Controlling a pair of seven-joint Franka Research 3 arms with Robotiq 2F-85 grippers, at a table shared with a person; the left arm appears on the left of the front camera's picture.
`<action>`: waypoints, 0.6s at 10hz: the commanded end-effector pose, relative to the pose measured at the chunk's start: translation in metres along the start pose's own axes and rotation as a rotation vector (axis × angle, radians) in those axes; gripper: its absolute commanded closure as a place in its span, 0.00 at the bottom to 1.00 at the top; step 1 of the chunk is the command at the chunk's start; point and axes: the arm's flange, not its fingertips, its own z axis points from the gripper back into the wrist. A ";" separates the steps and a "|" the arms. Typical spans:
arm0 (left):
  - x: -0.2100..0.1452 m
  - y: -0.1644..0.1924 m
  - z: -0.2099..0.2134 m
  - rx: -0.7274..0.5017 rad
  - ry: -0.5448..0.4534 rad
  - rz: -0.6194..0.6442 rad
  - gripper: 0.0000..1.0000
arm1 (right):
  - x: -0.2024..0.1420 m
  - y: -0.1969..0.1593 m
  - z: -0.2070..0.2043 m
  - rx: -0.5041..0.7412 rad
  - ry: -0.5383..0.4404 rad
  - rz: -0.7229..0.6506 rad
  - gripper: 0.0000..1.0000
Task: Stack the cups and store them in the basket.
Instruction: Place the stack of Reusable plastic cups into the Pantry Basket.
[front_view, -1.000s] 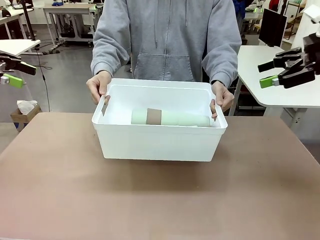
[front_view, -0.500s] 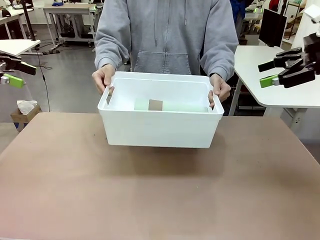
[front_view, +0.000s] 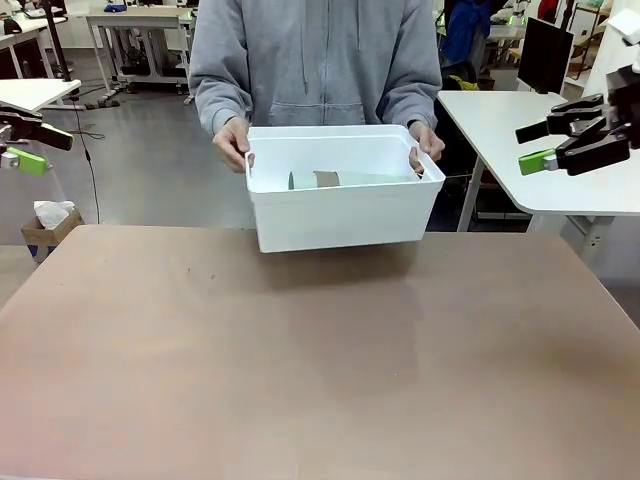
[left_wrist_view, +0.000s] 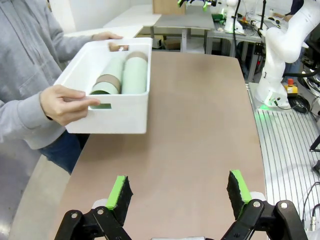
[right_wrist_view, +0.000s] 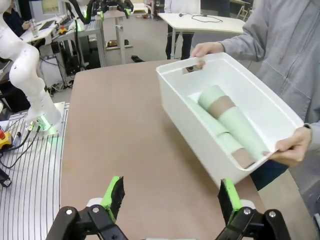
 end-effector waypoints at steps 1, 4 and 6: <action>0.003 -0.002 0.000 -0.003 -0.009 0.001 0.00 | 0.003 0.001 0.001 -0.001 -0.023 -0.005 0.00; 0.003 -0.002 0.000 -0.003 -0.009 0.001 0.00 | 0.003 0.001 0.001 -0.001 -0.023 -0.005 0.00; 0.003 -0.002 0.000 -0.003 -0.009 0.001 0.00 | 0.003 0.001 0.001 -0.001 -0.023 -0.005 0.00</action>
